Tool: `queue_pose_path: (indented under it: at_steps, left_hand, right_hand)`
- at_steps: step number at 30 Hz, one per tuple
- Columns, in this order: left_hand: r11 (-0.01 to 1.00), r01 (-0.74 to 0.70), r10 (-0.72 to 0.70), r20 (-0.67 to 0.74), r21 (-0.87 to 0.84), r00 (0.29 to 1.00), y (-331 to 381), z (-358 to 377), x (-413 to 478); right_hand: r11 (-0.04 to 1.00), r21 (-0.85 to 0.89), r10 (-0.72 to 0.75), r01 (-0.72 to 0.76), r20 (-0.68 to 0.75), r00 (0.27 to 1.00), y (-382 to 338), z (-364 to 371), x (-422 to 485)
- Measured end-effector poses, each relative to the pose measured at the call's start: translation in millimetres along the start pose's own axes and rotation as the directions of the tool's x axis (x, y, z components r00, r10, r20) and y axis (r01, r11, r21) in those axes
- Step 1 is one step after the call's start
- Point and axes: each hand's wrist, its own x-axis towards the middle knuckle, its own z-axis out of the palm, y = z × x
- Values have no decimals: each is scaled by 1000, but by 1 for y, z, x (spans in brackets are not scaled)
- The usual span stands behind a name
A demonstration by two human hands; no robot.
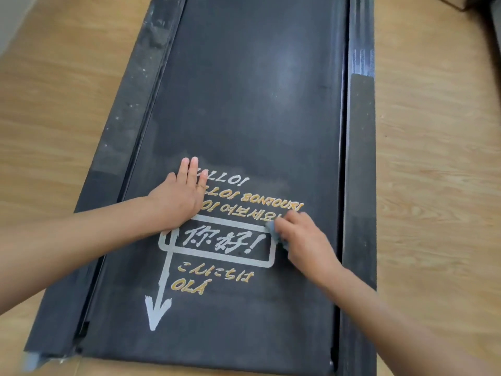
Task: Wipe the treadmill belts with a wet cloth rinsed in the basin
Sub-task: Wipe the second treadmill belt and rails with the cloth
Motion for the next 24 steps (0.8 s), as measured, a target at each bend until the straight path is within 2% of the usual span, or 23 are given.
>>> queue_pose_path:
  at_steps: [2, 4, 7, 10, 12, 14, 16, 18, 20, 22, 24]
  left_hand:
    - [1000, 10, -10, -11, 29, 1000, 2, 1, 0]
    - [999, 8, -7, -23, 36, 1000, -1, 2, 1]
    - [1000, 8, -7, -32, 25, 999, -7, 5, 1]
    - [1000, 7, -7, -23, -14, 1000, -6, 4, 2]
    - [1000, 9, -9, -27, -12, 1000, -4, 4, 2]
    - [1000, 7, -7, -25, -13, 1000, -3, 4, 3]
    - [1000, -2, 2, -24, -11, 1000, -1, 5, 4]
    - [1000, 1, -1, -28, 13, 1000, -1, 10, 7]
    - [999, 8, -7, -29, 35, 1000, -1, 15, 12]
    - [1000, 12, -11, -37, 8, 999, 2, 16, 14]
    - [1000, 26, -26, -55, -10, 998, -2, 15, 12]
  right_hand:
    - [993, 19, 118, -116, -95, 989, 18, -14, 45]
    - [987, -9, 159, -162, -148, 976, 33, -28, 87]
    - [985, -60, 153, -161, -121, 981, 43, -49, 129]
    - [985, -86, 136, -149, -133, 982, 31, -47, 119]
    - [997, -39, 65, -70, -102, 993, 8, -28, 80]
    - [998, 25, -50, 49, 2, 999, -21, -4, 26]
    - [982, 60, -183, 178, 101, 978, -46, 13, -24]
    - [970, 59, -242, 235, 143, 960, -50, 16, -36]
    - [982, 45, -187, 183, 106, 977, -33, 4, -8]
    - [998, 53, -38, 39, -30, 999, -5, -11, 38]
    - [997, 40, 71, -66, -135, 988, 23, -23, 94]
